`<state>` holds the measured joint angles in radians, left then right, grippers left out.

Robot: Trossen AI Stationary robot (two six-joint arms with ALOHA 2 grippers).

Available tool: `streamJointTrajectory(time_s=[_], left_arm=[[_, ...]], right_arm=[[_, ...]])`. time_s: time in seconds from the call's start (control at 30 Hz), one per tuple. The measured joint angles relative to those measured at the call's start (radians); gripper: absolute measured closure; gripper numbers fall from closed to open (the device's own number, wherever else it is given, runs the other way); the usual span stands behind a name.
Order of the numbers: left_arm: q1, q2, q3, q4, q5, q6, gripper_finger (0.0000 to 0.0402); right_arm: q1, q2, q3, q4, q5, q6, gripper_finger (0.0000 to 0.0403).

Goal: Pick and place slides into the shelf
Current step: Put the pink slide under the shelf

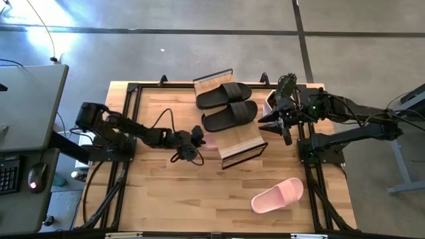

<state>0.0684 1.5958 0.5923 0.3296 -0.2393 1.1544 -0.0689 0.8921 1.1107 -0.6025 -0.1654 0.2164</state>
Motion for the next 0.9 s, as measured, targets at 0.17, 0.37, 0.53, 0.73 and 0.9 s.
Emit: streamJointTrajectory(time_s=[0.17,0.37,0.53,0.73,0.9], left_arm=[[0.032,0.057,0.001,0.110,0.049,0.028,0.0373],[0.085,0.118,0.001,0.184,0.091,0.047,0.0373],[0.107,0.167,0.005,0.262,0.092,0.051,0.0373],[0.110,0.187,0.010,0.263,0.074,0.054,0.0373],[0.110,0.187,0.010,0.257,0.066,0.024,0.0347]], right_arm=[[0.000,0.000,0.000,0.000,0.000,-0.014,0.0272],[0.000,0.000,0.000,0.000,0.001,-0.016,0.0272],[0.000,0.000,0.000,0.000,0.001,-0.016,0.0272],[0.000,0.000,0.000,0.000,0.001,-0.016,0.0272],[0.000,0.000,0.000,-0.001,0.000,-0.015,0.0272]])
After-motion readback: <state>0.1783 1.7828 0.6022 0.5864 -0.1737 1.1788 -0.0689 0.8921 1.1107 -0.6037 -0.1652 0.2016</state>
